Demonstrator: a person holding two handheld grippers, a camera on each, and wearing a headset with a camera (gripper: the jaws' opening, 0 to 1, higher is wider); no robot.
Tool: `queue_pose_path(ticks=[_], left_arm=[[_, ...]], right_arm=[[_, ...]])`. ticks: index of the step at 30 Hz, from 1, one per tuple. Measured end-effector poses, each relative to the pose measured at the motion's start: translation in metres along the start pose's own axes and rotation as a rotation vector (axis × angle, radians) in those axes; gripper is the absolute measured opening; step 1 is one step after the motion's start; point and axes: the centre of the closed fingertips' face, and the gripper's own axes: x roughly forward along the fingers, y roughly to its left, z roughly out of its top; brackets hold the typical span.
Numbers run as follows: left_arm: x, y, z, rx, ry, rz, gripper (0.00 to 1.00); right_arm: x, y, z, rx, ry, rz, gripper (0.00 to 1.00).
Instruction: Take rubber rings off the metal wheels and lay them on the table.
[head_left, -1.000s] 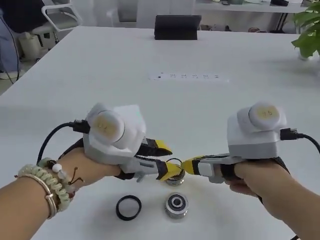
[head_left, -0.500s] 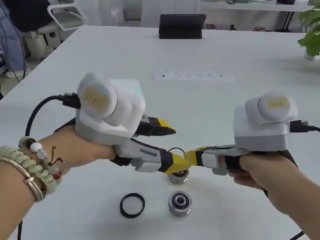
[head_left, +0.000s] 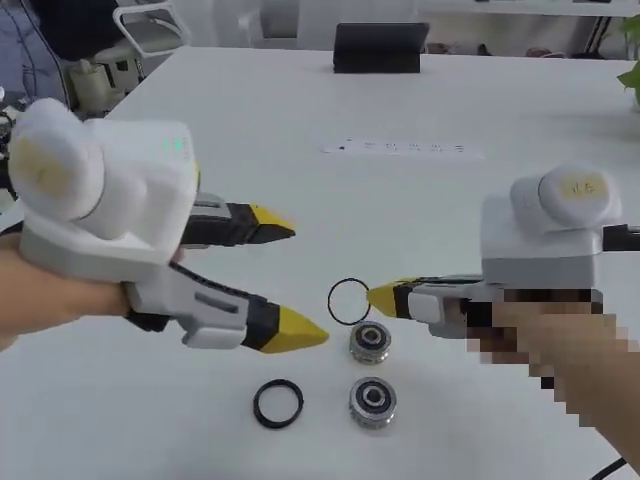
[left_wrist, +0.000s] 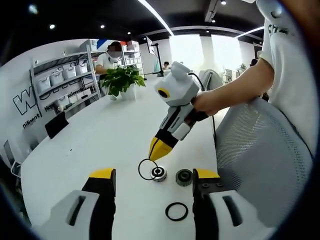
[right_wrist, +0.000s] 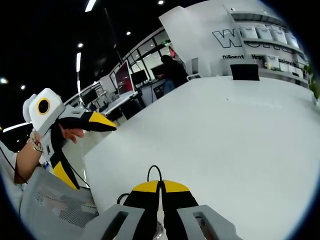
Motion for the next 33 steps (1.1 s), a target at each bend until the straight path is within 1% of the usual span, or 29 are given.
queue_pose_path(ticks=[1,4,5,7,10,11,13,15,17,18,20,22,24,28,31,33], left_arm=[[-0.006,0.000,-0.001,-0.009,-0.008,0.011,0.63],[-0.018,-0.004,-0.003,-0.030,-0.031,0.022,0.67],[-0.024,-0.004,-0.004,-0.037,-0.040,0.034,0.68],[-0.031,-0.005,-0.008,-0.048,-0.046,0.052,0.70],[-0.043,-0.006,-0.020,-0.083,-0.041,0.079,0.73],[-0.047,-0.007,-0.026,-0.098,-0.033,0.096,0.73],[-0.052,-0.010,-0.035,-0.114,-0.026,0.112,0.75],[-0.055,-0.015,-0.042,-0.139,-0.027,0.120,0.75],[-0.057,-0.021,-0.051,-0.164,-0.021,0.121,0.76],[-0.058,-0.025,-0.058,-0.174,-0.009,0.119,0.76],[-0.059,-0.029,-0.068,-0.189,0.016,0.130,0.78],[-0.059,-0.032,-0.075,-0.207,0.021,0.137,0.79],[-0.058,-0.034,-0.078,-0.230,0.019,0.139,0.78],[-0.057,-0.039,-0.083,-0.243,0.024,0.142,0.78],[-0.055,-0.042,-0.086,-0.264,0.019,0.137,0.78],[-0.054,-0.044,-0.089,-0.273,0.027,0.135,0.78]], right_arm=[[0.000,0.003,0.001,-0.001,-0.003,0.008,0.00],[0.000,0.010,0.002,-0.006,-0.004,0.029,0.00],[0.001,0.013,0.003,-0.008,-0.003,0.039,0.00],[0.001,0.017,0.003,-0.012,-0.001,0.050,0.00],[0.003,0.023,0.001,-0.014,0.005,0.073,0.00],[0.003,0.024,0.001,-0.014,0.006,0.076,0.00],[0.004,0.029,0.000,-0.012,0.010,0.092,0.00],[0.005,0.032,-0.001,-0.008,0.009,0.102,0.00],[0.006,0.036,-0.003,0.002,0.012,0.115,0.00],[0.007,0.038,-0.004,0.006,0.014,0.122,0.00],[0.009,0.041,-0.007,0.013,0.022,0.133,0.00],[0.011,0.044,-0.010,0.011,0.034,0.142,0.00],[0.012,0.047,-0.012,0.014,0.041,0.153,0.00],[0.014,0.053,-0.016,0.014,0.054,0.172,0.00],[0.015,0.056,-0.017,0.010,0.061,0.181,0.00],[0.016,0.058,-0.019,0.012,0.066,0.188,0.00]])
